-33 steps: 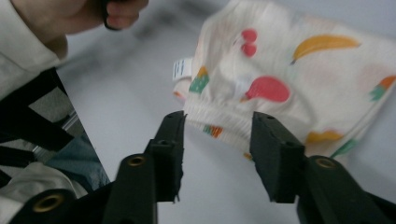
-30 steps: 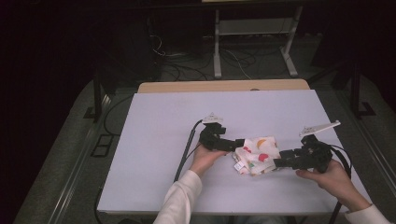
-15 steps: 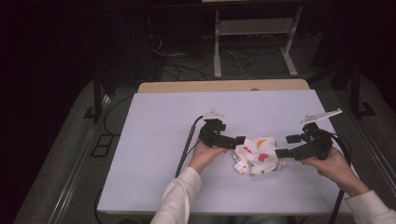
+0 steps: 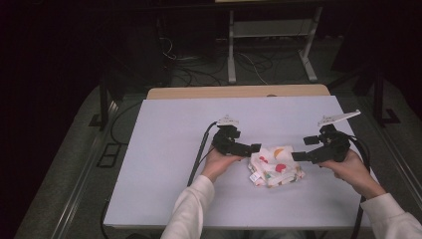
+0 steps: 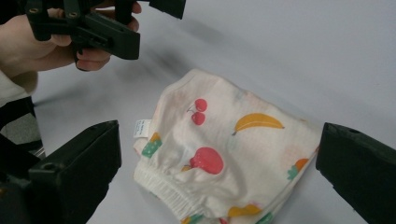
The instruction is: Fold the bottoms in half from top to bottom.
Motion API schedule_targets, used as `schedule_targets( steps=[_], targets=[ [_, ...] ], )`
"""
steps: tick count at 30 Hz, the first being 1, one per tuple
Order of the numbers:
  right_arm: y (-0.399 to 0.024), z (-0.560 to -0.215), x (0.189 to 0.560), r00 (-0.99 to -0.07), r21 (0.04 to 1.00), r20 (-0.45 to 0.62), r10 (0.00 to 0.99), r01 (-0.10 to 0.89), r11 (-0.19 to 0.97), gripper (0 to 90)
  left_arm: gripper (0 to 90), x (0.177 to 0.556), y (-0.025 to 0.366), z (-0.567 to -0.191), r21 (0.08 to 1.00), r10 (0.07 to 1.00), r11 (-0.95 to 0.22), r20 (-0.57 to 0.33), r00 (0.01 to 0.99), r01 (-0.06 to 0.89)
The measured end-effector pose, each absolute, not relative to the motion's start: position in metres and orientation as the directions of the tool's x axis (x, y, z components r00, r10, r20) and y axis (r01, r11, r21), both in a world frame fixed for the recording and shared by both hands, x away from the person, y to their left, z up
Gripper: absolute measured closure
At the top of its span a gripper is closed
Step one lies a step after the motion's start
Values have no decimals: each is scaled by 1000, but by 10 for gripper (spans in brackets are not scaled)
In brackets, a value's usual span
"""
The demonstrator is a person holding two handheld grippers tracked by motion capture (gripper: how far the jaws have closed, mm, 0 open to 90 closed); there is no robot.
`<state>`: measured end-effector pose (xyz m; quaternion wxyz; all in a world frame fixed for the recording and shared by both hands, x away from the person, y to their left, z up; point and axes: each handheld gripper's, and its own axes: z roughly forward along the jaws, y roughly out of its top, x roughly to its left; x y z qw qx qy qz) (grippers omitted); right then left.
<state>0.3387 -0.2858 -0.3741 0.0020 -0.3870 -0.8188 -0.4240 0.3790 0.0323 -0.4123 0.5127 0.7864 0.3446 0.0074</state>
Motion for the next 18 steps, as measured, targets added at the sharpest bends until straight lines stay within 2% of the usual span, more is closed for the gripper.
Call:
schedule_targets(
  steps=[18],
  targets=[
    [-288, -398, 371, -676, 675, 318, 664, 654, 342, 0, 0, 388, 30, -427, 797, 554, -256, -344, 758, 548]
  ],
)
